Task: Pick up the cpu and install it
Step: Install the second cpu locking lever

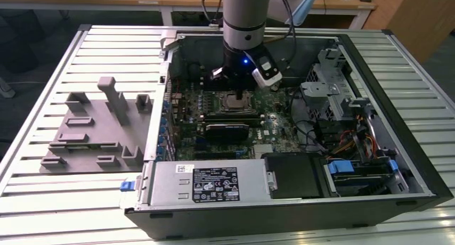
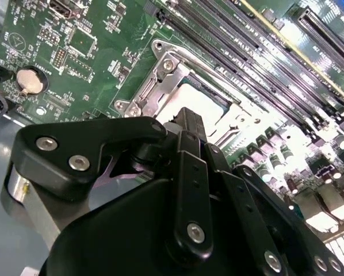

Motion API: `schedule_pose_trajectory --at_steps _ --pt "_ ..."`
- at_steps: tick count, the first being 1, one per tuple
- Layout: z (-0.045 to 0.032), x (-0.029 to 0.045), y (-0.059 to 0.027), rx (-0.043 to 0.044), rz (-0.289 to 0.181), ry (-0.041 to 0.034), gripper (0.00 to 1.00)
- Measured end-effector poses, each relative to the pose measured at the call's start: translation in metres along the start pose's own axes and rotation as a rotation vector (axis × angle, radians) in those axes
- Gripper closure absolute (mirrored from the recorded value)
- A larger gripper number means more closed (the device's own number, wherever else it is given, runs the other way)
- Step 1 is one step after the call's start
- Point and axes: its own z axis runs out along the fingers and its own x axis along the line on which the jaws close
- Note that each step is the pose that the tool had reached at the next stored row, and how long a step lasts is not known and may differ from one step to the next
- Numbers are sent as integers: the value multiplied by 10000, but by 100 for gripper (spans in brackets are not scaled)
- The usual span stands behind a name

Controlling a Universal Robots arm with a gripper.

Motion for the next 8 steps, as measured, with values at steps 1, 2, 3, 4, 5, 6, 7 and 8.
schedule_pose_trajectory --at_steps 1,2,3,4,5,6,7,8 --pt "-15 -1 1 1 -1 -3 89" --pt "-30 -2 3 3 -2 -6 89" --pt "-43 -3 4 1 -2 -10 89" --pt "-57 -3 5 1 -2 -15 89" --pt "-68 -4 6 2 -2 -15 89" --pt "-74 -4 6 2 -2 -16 89" --pt "-74 -4 7 0 -2 -17 89" --pt "-74 -4 7 -1 -2 -18 89"
